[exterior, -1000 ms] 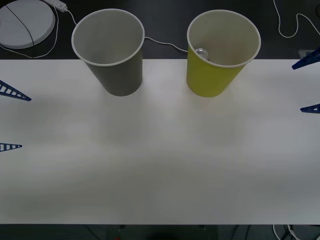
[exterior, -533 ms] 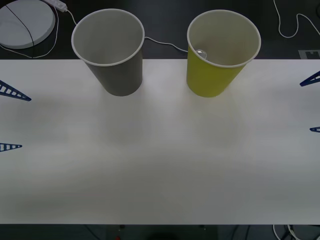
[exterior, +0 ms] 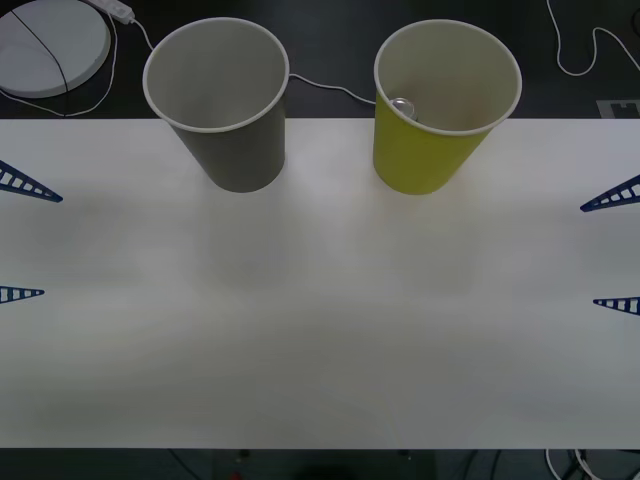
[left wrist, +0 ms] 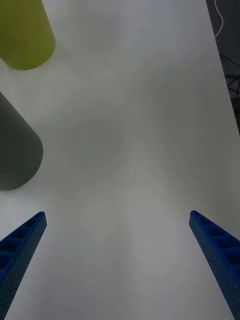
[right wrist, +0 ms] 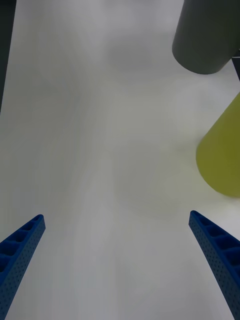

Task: Put the can into the green bin and the plastic bottle into the gray bin

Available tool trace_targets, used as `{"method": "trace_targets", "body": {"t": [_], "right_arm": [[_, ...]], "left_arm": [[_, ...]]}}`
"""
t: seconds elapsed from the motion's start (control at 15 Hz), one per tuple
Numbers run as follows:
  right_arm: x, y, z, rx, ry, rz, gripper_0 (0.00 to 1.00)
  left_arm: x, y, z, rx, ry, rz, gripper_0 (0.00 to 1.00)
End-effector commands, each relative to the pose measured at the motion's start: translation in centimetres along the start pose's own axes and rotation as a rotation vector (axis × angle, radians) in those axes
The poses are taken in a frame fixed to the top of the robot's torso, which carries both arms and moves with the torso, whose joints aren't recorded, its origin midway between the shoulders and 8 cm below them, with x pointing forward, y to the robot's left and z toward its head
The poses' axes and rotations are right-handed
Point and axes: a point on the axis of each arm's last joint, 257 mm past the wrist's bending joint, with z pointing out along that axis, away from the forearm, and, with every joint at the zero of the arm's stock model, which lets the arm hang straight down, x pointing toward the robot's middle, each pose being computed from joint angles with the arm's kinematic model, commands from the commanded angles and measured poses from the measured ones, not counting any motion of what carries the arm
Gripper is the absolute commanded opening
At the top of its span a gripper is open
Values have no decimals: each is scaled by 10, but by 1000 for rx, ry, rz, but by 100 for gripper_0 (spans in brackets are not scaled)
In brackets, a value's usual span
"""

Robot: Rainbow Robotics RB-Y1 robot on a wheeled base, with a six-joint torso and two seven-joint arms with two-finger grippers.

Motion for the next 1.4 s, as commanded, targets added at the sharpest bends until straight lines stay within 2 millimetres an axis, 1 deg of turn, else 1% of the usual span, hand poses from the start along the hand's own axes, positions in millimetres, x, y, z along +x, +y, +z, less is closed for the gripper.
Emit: {"method": "trace_targets", "body": {"t": [0.07, 0.27, 0.47, 0.67, 0.87, 1.4], "right_arm": [[-3, 12, 3, 8, 2, -11, 100], [-3, 16, 0, -8, 3, -35, 100], [-4, 15, -13, -35, -3, -39, 100], [2, 12, -24, -65, -15, -22, 100], [0, 12, -25, -64, -47, -5, 100], [2, 11, -26, -59, -47, 1, 100]], "left_arm": [[0, 0, 0, 0, 0, 0, 100], [0, 0, 0, 0, 0, 0, 100], [0, 0, 0, 0, 0, 0, 100], [0, 0, 0, 0, 0, 0, 100], [0, 0, 0, 0, 0, 0, 100], [0, 0, 0, 0, 0, 0, 100]]}}
